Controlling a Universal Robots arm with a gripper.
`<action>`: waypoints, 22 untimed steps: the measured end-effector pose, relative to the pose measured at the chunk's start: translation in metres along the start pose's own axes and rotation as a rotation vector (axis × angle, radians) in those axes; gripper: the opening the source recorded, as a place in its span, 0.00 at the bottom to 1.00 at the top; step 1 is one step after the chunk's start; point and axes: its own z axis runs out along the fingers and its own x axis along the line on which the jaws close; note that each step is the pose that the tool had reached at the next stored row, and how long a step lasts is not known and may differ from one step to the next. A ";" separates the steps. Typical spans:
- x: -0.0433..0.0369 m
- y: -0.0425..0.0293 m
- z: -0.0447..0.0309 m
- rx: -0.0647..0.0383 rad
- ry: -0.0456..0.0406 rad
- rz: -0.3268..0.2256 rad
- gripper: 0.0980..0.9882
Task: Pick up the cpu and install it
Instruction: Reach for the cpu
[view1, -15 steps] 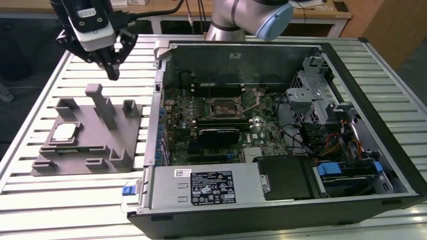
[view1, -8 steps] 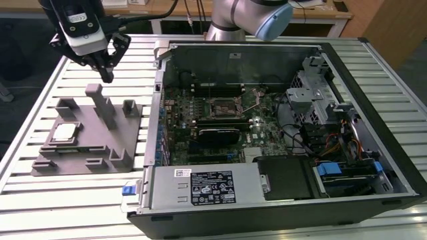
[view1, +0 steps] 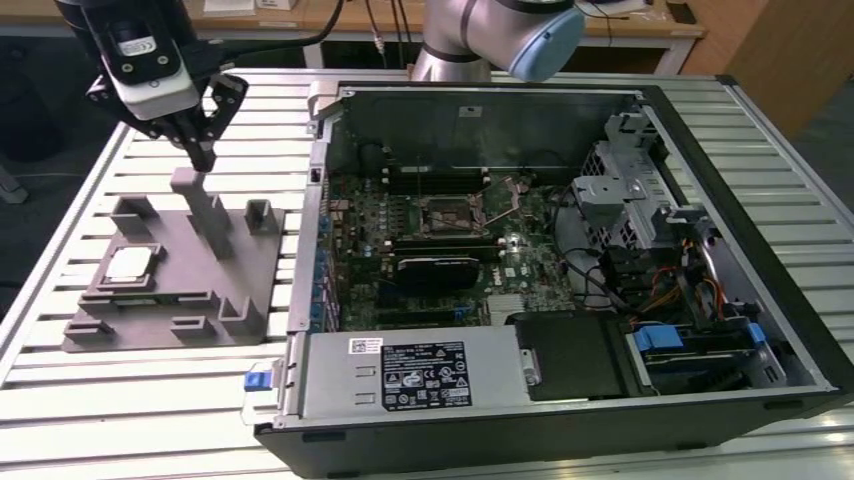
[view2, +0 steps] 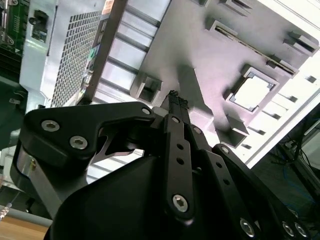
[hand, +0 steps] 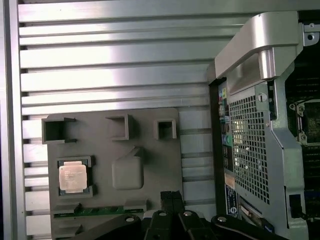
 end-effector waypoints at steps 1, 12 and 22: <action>0.0018 0.0000 0.0008 0.000 0.0000 0.000 0.01; 0.0231 0.0004 0.0072 0.000 0.0000 0.000 0.01; 0.0414 0.0025 0.0106 0.000 0.0000 0.000 0.01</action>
